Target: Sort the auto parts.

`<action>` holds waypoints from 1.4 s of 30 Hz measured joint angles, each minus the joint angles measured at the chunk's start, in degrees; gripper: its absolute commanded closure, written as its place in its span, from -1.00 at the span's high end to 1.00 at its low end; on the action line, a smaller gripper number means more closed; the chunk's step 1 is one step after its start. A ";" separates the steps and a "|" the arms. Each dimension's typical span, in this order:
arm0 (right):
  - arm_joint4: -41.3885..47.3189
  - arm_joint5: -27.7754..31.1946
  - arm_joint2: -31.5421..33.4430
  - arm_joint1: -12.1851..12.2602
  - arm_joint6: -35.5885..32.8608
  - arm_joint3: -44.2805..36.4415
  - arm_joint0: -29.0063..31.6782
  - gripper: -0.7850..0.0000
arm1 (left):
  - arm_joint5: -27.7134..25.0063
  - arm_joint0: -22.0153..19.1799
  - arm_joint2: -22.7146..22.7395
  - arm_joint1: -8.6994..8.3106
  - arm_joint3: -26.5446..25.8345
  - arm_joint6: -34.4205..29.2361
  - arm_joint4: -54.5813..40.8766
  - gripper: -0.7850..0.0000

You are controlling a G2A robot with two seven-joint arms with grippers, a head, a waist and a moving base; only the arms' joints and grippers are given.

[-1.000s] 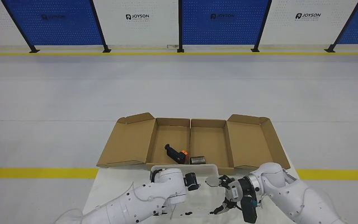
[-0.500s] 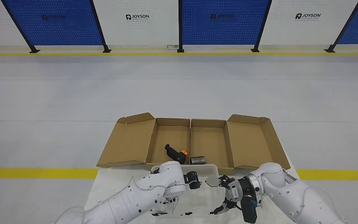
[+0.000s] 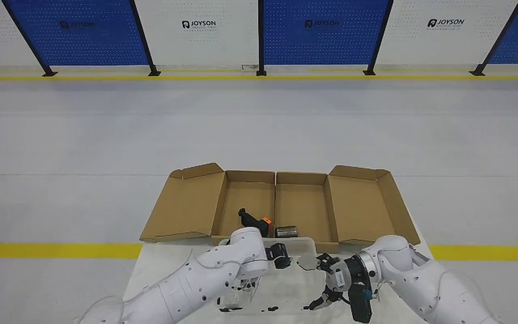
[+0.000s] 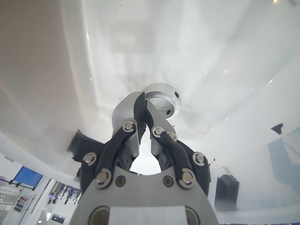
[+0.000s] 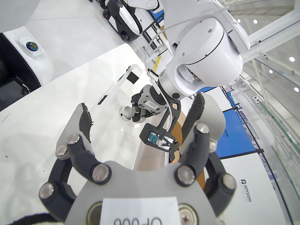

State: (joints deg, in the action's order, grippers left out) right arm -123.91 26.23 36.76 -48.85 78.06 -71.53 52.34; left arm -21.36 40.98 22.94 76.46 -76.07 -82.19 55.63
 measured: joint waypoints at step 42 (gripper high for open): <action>0.00 0.00 0.00 0.00 0.00 0.00 0.00 1.00 | -3.43 1.79 5.62 -4.77 -3.34 2.75 -7.76 -0.03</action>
State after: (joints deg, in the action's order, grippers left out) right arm -123.91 26.23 36.76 -48.85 78.06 -71.53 52.34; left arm -24.79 42.77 28.56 71.69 -79.42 -79.44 47.87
